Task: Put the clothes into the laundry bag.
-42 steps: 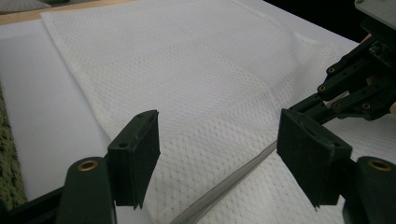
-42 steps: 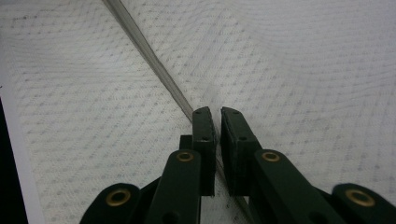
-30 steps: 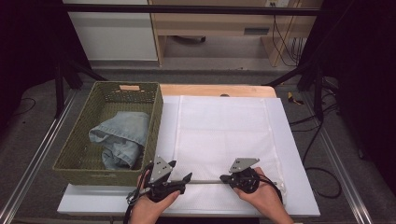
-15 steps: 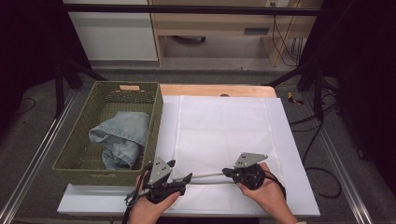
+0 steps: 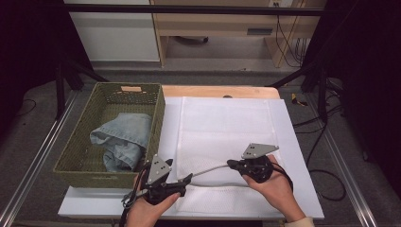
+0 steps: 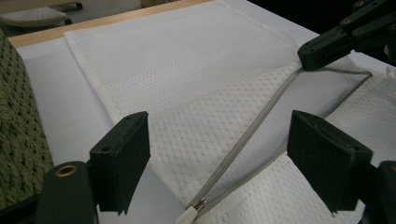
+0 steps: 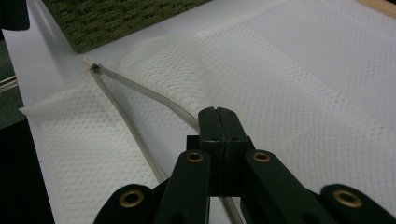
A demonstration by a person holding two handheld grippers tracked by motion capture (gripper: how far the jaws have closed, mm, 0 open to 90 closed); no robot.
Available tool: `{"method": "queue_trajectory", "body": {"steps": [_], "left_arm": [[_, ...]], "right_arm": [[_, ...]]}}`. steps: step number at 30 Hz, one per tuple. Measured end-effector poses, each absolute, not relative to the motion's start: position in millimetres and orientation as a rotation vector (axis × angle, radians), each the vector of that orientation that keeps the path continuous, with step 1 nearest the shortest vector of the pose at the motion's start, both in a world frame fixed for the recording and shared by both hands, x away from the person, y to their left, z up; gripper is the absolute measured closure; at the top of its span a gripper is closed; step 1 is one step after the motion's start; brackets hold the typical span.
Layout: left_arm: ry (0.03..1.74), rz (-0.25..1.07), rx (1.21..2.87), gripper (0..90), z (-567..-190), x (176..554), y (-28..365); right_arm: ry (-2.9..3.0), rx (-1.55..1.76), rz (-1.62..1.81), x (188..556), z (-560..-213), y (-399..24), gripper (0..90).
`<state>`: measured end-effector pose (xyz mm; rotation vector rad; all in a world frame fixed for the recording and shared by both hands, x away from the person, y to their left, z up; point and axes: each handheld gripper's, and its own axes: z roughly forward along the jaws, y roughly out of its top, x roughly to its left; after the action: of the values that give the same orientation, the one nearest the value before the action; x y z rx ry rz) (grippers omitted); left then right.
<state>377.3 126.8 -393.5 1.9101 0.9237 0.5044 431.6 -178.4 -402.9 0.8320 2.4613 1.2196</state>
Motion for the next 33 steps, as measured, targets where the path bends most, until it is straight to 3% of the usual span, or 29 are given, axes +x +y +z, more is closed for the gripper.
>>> {"method": "queue_trajectory", "body": {"steps": [15,33], "left_arm": [[0.947,0.532,1.982,8.1,-366,383,148],[1.042,0.616,2.146,8.3,-324,413,194]], "right_arm": [[2.399,0.826,1.314,439,-373,-181,90.0],[2.407,0.832,1.347,440,-383,-183,90.0]]}}
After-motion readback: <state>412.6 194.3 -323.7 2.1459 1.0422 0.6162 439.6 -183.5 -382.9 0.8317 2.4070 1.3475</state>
